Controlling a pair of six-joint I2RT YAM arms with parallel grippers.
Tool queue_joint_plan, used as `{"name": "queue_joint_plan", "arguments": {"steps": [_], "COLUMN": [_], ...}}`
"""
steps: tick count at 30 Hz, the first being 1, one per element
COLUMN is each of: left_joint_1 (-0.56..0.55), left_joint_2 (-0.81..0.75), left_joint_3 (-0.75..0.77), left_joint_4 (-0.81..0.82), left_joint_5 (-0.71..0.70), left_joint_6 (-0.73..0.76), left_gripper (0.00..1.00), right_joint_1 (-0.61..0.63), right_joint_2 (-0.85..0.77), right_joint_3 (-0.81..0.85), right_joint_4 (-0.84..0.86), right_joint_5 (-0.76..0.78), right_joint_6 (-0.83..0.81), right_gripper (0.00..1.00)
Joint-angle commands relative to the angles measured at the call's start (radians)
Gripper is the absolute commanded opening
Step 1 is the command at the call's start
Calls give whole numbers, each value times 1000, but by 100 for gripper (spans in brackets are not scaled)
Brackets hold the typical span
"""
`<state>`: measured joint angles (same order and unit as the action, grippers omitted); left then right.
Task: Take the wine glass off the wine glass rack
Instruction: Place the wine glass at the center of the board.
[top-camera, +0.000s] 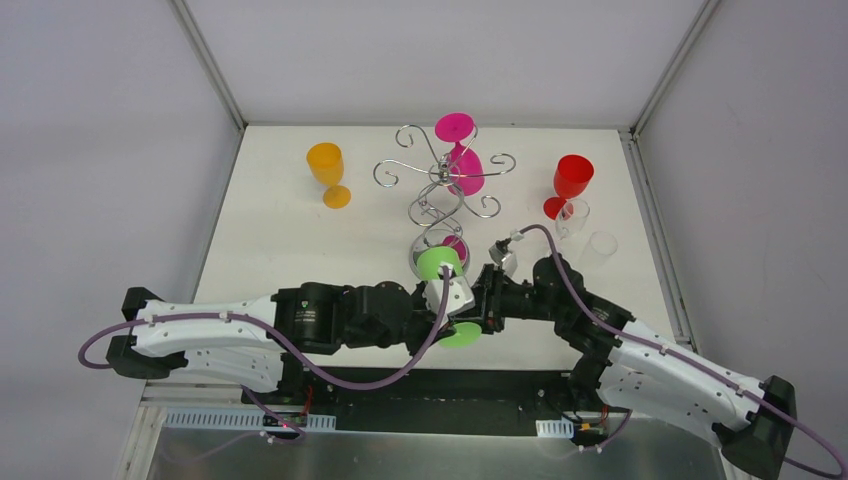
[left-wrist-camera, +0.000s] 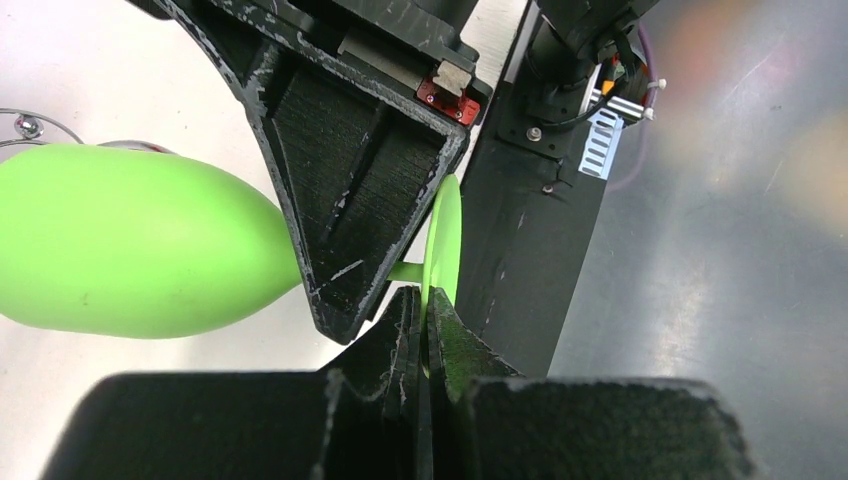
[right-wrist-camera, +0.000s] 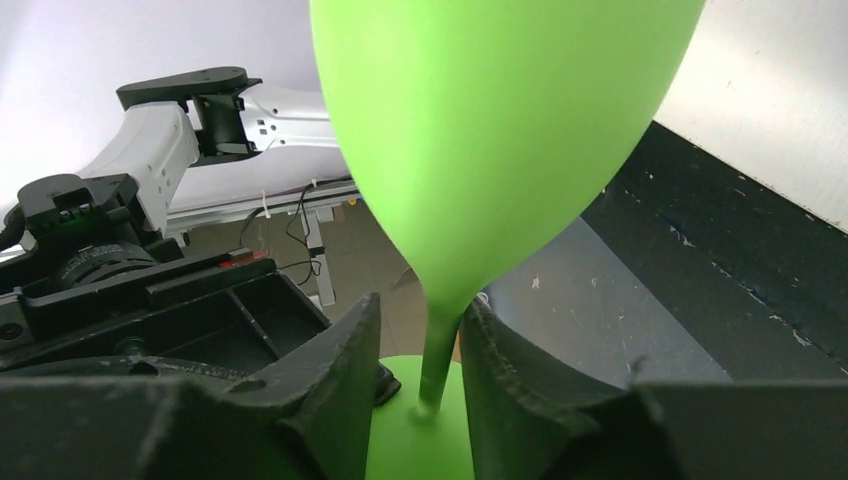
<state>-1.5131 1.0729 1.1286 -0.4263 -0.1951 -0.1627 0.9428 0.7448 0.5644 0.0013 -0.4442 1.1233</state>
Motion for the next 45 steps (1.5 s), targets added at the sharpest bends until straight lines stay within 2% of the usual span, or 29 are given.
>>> {"name": "queue_joint_plan", "arguments": {"steps": [1, 10, 13, 17, 22, 25, 26, 35, 37, 41, 45], "left_joint_1": [-10, -9, -10, -10, -10, -10, -10, 1, 38, 186, 257], "left_joint_2": [-35, -40, -46, -73, -110, -117, -115, -165, -200, -293, -384], "left_joint_3": [-13, -29, -36, -56, -79, -80, -81, -133, -166, -255, -317], "left_joint_4": [52, 57, 58, 58, 58, 58, 57, 114, 134, 197, 233], "left_joint_5": [-27, -15, -10, 9, 25, 18, 2, -107, -65, 76, 136], "left_joint_6": [27, 14, 4, -6, -30, -54, -75, -189, -222, -290, -327], "left_gripper": [0, 0, 1, 20, 37, 44, 47, 54, 54, 53, 54], "right_joint_1": [17, 31, 38, 39, 40, 40, 38, 38, 39, 39, 39], "right_joint_2": [-3, 3, 0, -20, -52, -72, -87, -95, -97, -100, -99], "right_joint_3": [-13, -8, -8, -4, 13, 36, 56, 171, 190, 214, 256], "right_joint_4": [98, 105, 105, 93, 37, -46, -122, -466, -512, -578, -641], "right_joint_5": [-24, -18, -12, -6, -16, -41, -49, 16, 42, 106, 159], "right_joint_6": [42, 44, 42, 24, -29, -102, -169, -491, -543, -608, -666], "right_gripper": [34, 0, 0, 0, 0, 0, 0, 0, 0, 0, 0]}}
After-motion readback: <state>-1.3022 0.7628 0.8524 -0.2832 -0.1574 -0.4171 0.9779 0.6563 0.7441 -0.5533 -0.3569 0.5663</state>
